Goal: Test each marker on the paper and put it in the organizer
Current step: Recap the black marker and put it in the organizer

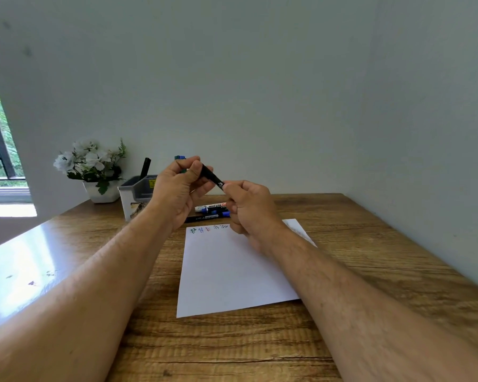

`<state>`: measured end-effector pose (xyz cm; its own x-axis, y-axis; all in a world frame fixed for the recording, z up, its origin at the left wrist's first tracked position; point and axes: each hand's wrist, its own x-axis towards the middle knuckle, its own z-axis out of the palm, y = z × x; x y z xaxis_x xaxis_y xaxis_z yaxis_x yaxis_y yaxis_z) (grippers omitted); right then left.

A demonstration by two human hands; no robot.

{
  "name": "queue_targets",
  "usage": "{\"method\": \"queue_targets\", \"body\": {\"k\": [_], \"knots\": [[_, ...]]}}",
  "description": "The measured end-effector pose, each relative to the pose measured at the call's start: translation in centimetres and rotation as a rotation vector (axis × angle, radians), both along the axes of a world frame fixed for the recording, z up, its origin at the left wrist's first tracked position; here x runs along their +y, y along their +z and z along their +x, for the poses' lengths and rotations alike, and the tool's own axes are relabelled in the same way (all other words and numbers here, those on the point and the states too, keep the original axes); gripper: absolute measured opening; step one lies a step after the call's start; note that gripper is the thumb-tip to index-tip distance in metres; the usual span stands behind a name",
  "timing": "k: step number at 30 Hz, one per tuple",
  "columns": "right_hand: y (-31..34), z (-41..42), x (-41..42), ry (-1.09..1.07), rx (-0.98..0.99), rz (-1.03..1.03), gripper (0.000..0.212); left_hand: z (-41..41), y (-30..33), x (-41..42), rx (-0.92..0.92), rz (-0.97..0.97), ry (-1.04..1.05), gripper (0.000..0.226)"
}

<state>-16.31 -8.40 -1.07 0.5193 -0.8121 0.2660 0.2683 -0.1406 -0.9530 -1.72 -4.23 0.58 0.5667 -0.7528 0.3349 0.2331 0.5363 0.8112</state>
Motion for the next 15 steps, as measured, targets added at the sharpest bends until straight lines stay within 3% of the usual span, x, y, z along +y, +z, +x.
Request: {"method": "queue_targets", "body": {"k": [7,15], "knots": [[-0.1,-0.9,-0.4,0.182,-0.060,0.117,0.014,-0.4,-0.1,0.1,-0.022,-0.034,-0.021,0.007],[-0.2,-1.7,-1.2,0.192,0.102,-0.050,0.018,-0.4,-0.3,0.7,-0.123,0.001,-0.003,0.007]]}}
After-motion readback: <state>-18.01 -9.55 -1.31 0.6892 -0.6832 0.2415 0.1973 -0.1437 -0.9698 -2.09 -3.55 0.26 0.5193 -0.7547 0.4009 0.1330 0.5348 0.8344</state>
